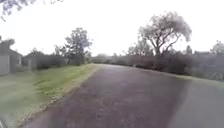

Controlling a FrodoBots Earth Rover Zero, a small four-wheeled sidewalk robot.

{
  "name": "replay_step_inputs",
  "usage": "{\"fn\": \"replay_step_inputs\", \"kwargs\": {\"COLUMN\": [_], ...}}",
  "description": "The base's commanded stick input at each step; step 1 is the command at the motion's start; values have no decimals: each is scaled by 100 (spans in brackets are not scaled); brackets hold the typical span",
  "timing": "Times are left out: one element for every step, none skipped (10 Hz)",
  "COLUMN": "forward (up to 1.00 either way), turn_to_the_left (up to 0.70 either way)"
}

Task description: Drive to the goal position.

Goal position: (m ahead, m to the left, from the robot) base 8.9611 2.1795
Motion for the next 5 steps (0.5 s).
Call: {"fn": "replay_step_inputs", "kwargs": {"forward": [70, 70, 70, 70, 70], "turn_to_the_left": [-35, -35, -35, -35, -35]}}
